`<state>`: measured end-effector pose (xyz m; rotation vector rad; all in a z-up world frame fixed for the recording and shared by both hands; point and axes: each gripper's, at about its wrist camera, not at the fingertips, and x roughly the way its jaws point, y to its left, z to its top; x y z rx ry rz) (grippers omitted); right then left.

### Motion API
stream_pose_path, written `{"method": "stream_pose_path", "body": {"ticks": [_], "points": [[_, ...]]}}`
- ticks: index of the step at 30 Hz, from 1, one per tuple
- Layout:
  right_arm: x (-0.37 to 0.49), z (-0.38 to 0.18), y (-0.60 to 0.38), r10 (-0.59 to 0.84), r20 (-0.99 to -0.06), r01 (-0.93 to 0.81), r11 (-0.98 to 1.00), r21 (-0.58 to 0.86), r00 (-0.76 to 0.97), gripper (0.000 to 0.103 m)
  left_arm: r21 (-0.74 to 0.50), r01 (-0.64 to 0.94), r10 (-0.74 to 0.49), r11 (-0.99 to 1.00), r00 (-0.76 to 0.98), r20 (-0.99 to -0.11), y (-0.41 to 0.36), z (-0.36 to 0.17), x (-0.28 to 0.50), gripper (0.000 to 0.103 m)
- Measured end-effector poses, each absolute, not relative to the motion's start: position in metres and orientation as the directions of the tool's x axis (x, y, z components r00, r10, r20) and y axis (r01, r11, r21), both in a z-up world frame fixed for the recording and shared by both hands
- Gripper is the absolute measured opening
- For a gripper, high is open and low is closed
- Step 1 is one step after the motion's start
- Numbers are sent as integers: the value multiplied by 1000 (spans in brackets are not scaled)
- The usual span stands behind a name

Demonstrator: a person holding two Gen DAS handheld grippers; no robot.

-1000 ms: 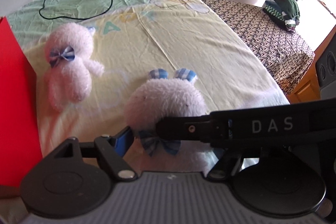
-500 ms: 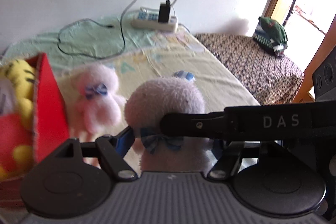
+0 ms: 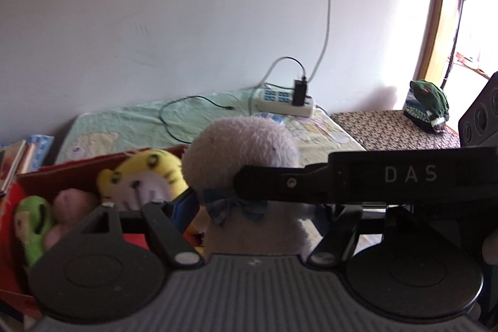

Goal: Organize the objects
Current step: 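Lower the pink bunny into the red box beside the tiger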

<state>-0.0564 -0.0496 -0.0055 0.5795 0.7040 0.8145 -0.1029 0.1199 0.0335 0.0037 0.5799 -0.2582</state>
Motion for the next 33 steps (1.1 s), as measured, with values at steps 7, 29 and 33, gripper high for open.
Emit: {"method": "stream_pose_path", "body": {"ticks": [7, 29, 33], "points": [[-54, -4, 12, 841, -316, -506, 522, 686, 439, 47, -54, 156, -161, 986, 837, -523, 171, 37, -109, 72], [-30, -49, 93, 798, -473, -465, 602, 649, 373, 47, -109, 63, -120, 992, 729, -674, 246, -27, -70, 72], [-21, -60, 93, 783, -493, -417, 620, 665, 379, 45, -105, 66, -120, 992, 716, -688, 246, -36, -60, 72]]}}
